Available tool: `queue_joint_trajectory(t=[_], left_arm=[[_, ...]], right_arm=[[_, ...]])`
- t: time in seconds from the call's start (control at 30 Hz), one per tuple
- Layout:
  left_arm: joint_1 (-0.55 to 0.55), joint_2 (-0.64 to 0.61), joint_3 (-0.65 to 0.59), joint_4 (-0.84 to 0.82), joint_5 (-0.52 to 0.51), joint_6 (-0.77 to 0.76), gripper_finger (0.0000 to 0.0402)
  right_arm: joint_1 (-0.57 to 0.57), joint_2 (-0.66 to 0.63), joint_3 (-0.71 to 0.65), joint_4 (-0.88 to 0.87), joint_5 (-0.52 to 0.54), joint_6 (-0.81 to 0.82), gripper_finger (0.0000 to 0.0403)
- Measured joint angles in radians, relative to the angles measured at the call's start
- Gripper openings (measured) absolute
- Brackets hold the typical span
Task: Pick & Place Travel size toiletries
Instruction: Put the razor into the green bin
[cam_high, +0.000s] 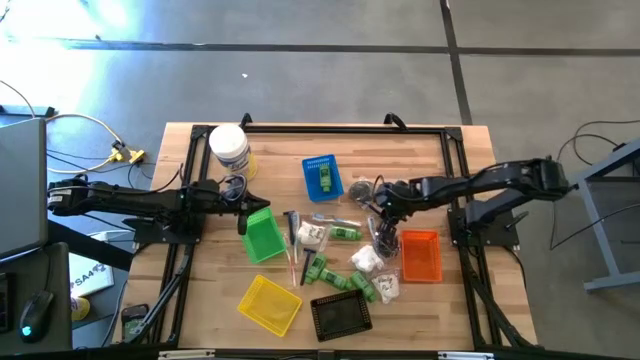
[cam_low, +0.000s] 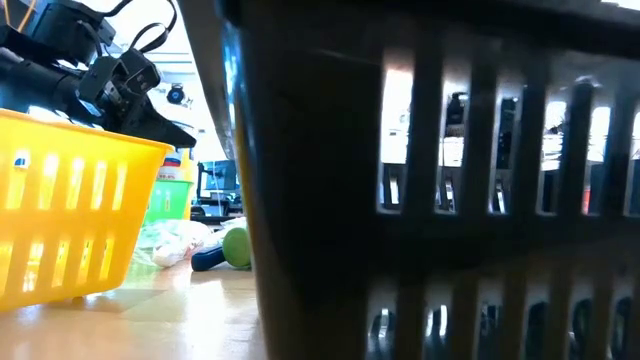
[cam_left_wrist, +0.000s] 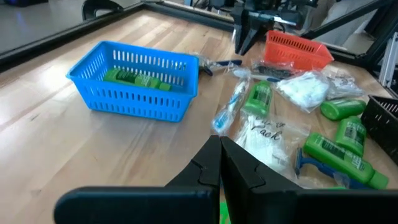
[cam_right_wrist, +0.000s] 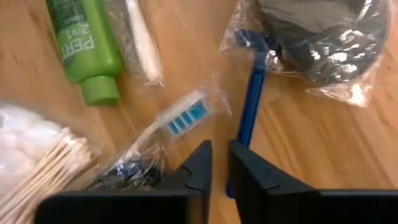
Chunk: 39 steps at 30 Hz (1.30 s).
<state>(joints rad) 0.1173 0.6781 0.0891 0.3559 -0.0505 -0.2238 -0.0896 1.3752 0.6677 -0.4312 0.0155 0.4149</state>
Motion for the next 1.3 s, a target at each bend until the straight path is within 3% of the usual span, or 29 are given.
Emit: queue_joint_trajectory(t=[0.2,0.3,0.53,0.8,1.07,1.3], left_arm=[[0.000,0.001,0.000,-0.030,0.000,-0.018,0.0000],[0.000,0.001,0.000,-0.030,0.000,-0.018,0.0000],[0.000,0.000,0.000,-0.030,0.000,-0.017,0.0000],[0.000,0.000,0.000,-0.030,-0.001,-0.013,0.0000],[0.000,0.000,0.000,-0.030,-0.001,-0.017,0.0000],[0.000,0.000,0.000,-0.028,-0.001,-0.020,0.0000]], right_arm=[[-0.045,0.044,0.001,-0.004,0.073,0.000,0.0155],[-0.067,0.064,0.001,-0.007,0.044,-0.029,0.0195],[-0.070,0.134,0.001,0.028,0.030,-0.077,0.0229],[-0.069,0.181,0.005,0.040,0.070,-0.096,0.0183],[-0.070,0.159,0.001,0.053,0.088,-0.147,0.0026],[-0.053,0.061,-0.004,0.018,0.089,-0.159,0.0046]])
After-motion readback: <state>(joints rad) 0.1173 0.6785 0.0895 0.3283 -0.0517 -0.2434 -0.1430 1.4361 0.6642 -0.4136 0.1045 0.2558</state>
